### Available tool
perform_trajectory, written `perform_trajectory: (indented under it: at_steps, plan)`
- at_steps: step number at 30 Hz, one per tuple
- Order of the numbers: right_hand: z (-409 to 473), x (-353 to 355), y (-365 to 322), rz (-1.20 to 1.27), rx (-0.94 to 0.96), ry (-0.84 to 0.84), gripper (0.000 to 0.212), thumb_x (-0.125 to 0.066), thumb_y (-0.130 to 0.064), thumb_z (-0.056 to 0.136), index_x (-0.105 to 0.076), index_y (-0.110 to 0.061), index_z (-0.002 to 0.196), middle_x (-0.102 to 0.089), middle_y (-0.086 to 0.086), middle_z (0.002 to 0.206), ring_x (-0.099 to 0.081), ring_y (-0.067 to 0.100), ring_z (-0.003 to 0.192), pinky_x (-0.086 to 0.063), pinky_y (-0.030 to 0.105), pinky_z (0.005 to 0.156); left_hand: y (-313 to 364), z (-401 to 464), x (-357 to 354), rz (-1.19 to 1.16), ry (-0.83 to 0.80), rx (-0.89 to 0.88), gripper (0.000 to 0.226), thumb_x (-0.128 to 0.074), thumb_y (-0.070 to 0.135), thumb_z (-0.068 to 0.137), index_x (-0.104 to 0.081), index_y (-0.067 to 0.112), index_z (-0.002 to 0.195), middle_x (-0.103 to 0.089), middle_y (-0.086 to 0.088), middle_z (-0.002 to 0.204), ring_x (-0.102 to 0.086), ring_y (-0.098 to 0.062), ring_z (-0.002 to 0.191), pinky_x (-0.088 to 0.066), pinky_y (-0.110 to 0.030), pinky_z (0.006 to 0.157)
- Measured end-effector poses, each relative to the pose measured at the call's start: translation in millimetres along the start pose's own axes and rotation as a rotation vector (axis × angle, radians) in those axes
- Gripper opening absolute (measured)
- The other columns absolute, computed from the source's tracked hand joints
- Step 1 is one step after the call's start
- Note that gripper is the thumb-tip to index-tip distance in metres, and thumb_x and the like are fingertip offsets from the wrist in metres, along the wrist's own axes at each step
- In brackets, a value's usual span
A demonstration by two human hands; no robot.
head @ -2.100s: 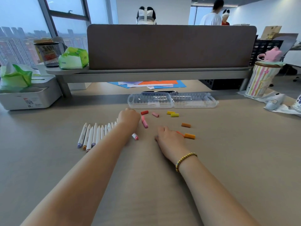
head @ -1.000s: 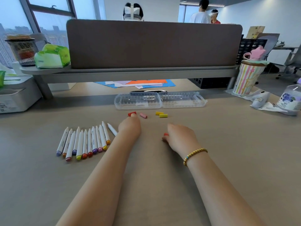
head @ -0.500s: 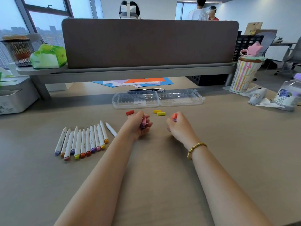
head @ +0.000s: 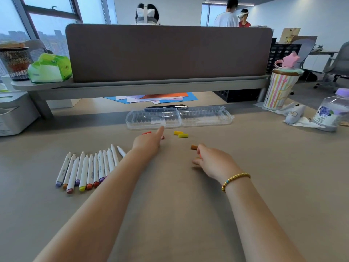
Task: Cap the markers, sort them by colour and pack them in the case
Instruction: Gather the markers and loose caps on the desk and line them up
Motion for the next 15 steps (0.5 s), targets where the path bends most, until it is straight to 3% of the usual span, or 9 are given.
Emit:
perform_trajectory:
  at_steps: [6,9,12,15]
  plan:
    - [5,0,1,-0.122,-0.022,0.024,0.028,-0.039,-0.026,0.100,-0.043,-0.007,0.121,-0.062,0.012,0.111,-0.059,0.031,0.101,-0.038,0.033,0.069,5,12,2,0.261,-0.035,-0.092,0.033,-0.045,0.010,0.095,-0.039,0.015,0.127,-0.058,-0.006,0.101,-0.059,-0.024,0.089,-0.046,-0.030,0.069]
    - [12,-1,-4,-0.115,0.014,0.087,0.022,-0.034,-0.025,0.101,-0.044,-0.009,0.112,-0.063,0.009,0.095,-0.059,0.032,0.089,-0.036,0.032,0.063,7,17,3,0.289,-0.024,-0.095,0.031,-0.050,0.004,0.092,-0.043,0.009,0.122,-0.059,-0.007,0.101,-0.060,-0.025,0.090,-0.046,-0.030,0.069]
    - [16,0,-7,0.011,0.016,0.223,0.021,-0.029,-0.032,0.102,-0.038,-0.014,0.096,-0.045,-0.001,0.067,-0.050,0.027,0.070,-0.033,0.031,0.056,10,20,4,0.205,0.004,-0.099,0.036,-0.045,0.010,0.097,-0.035,0.006,0.131,-0.061,-0.013,0.110,-0.061,-0.030,0.097,-0.047,-0.034,0.072]
    - [17,9,-3,0.100,0.015,0.419,0.027,-0.029,-0.038,0.101,-0.043,-0.014,0.095,-0.047,-0.001,0.068,-0.047,0.023,0.064,-0.032,0.030,0.051,1,17,13,0.017,0.075,-0.015,0.035,-0.036,0.024,0.101,-0.032,0.009,0.133,-0.062,-0.016,0.109,-0.062,-0.033,0.093,-0.046,-0.036,0.066]
Point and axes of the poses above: each hand's wrist, its own z-axis towards the middle knuckle, its own x-axis out of the back of the hand, y = z × x, the point moved 6 cm from there along z, towards the middle knuckle
